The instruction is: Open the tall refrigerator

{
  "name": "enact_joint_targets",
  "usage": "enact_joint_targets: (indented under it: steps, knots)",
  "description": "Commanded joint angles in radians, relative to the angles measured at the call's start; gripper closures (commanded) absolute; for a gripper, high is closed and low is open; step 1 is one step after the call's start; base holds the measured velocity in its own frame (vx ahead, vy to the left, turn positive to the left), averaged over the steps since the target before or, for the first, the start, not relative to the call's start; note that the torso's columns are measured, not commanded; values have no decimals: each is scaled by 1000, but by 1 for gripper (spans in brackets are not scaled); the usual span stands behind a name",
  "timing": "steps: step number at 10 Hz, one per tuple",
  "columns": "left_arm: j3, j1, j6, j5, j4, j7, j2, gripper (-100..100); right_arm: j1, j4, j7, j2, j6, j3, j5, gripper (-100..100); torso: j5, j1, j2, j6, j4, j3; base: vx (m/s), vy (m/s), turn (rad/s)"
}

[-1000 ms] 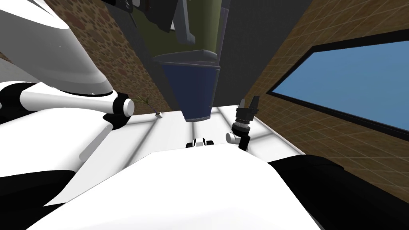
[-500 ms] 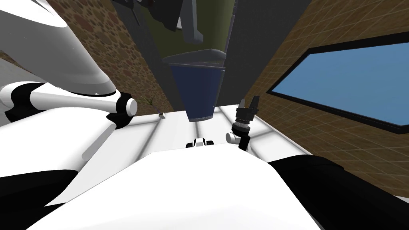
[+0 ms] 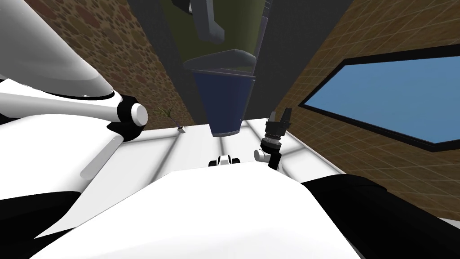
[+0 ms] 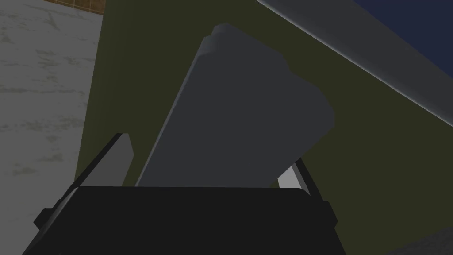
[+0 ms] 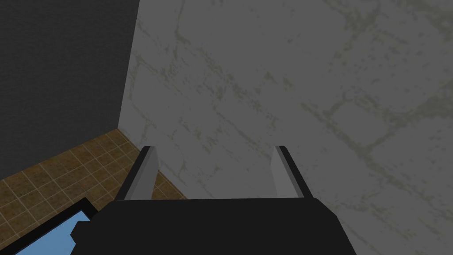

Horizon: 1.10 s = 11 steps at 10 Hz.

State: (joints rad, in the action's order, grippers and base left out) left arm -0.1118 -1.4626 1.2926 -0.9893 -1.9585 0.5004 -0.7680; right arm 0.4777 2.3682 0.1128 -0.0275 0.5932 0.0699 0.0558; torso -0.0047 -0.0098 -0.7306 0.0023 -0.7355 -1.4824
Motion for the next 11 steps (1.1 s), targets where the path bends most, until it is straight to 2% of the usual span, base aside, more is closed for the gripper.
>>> enact_joint_targets:
  steps: [1,4,5,6,11]
  knots:
    - [12,-52,32,-25,24,-6,-16,-100,0,0,0,0,0,0,0,0,3,8,-3,-1,-1,3,52,-23,-34]
    - [28,-107,72,-58,45,-15,-36,-100,0,0,0,0,0,0,0,0,9,18,-7,-4,-3,5,42,-14,-14]
    - [25,-90,65,-54,28,-17,-32,-100,0,0,0,0,0,0,0,0,8,17,-6,-4,-2,5,17,-5,-5]
    - [26,-93,68,-56,27,-18,-32,0,0,0,0,0,0,0,0,0,7,15,-6,-3,-1,4,0,0,0]
    - [25,-94,67,-57,24,-17,-30,0,0,0,0,0,0,0,0,0,5,10,-6,-2,-1,5,0,0,0]
